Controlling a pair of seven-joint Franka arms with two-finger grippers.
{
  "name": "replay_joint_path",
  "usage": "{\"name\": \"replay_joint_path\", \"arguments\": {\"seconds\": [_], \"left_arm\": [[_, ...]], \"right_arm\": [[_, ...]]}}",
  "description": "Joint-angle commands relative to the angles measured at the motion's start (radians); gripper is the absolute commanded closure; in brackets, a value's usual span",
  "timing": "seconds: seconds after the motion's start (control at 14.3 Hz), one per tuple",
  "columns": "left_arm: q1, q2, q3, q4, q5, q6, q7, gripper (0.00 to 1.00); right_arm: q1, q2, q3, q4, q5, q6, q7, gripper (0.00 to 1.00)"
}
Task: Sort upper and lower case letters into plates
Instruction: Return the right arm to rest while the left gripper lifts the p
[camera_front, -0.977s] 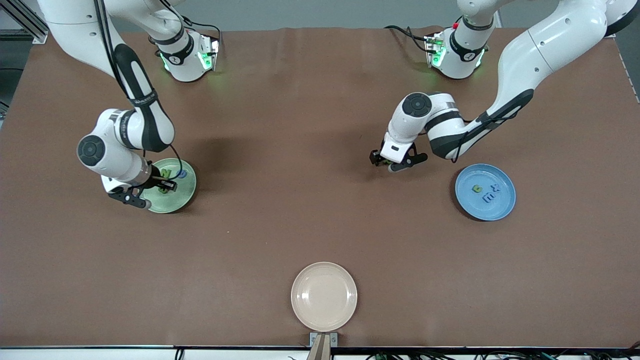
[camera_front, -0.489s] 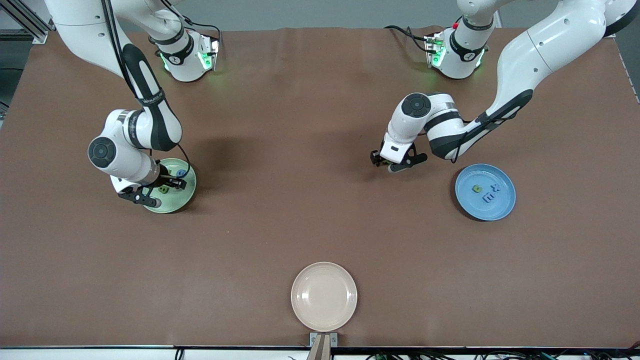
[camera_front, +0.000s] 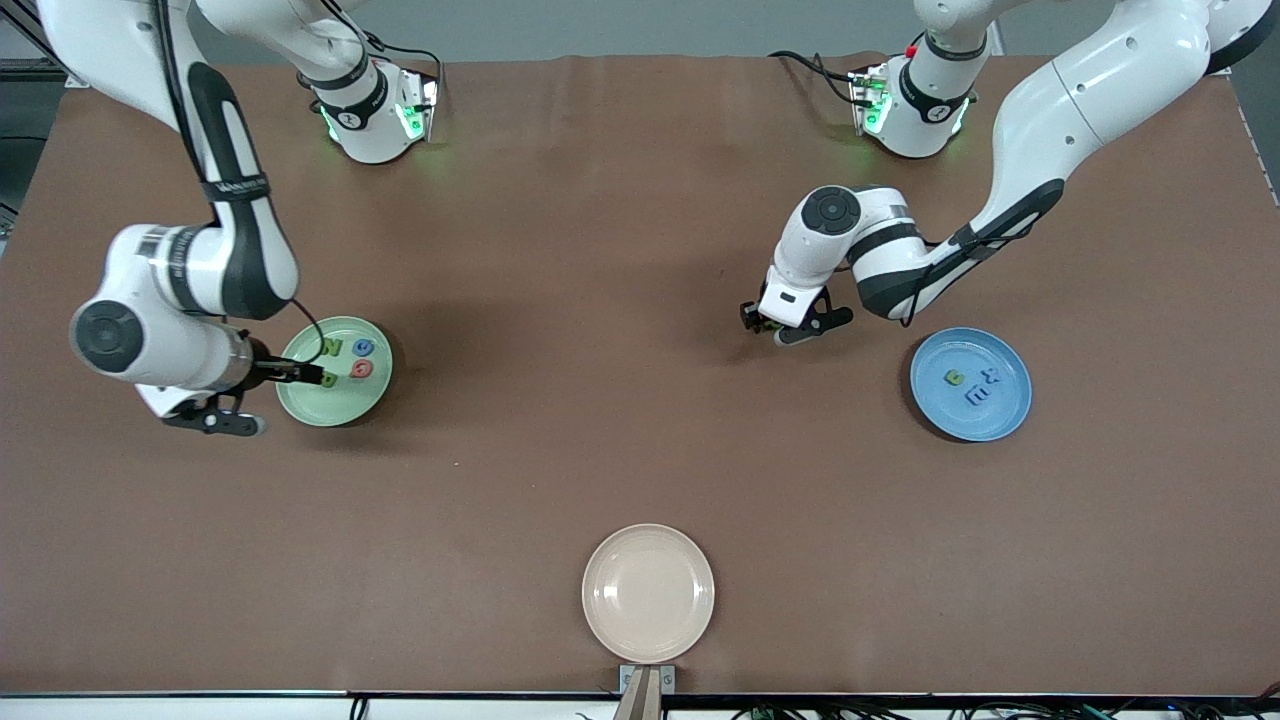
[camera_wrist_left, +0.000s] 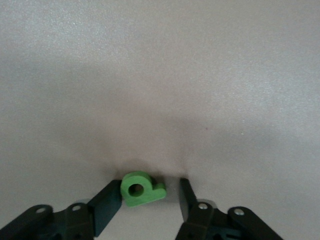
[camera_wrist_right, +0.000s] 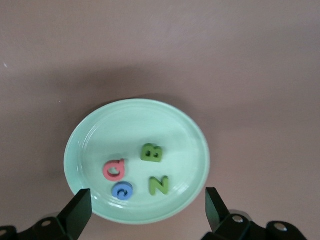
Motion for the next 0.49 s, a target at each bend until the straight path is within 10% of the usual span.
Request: {"name": "replay_joint_path", "arguments": {"seconds": [0.0,0.42], "left_arm": [[-0.022,-0.012,0.025,0.003,0.016,0.005,-0.008,0.52],[-0.032,-0.011,0.025,0.012,0.016,0.005,-0.008,0.68]], "right_arm": [[-0.031,-0.009,0.008,0.107,-0.025,-0.127,-0.015,0.0],[-0.057,-0.02,0.008,0.261,-0.009,-0.281,-0.049,0.0]]}}
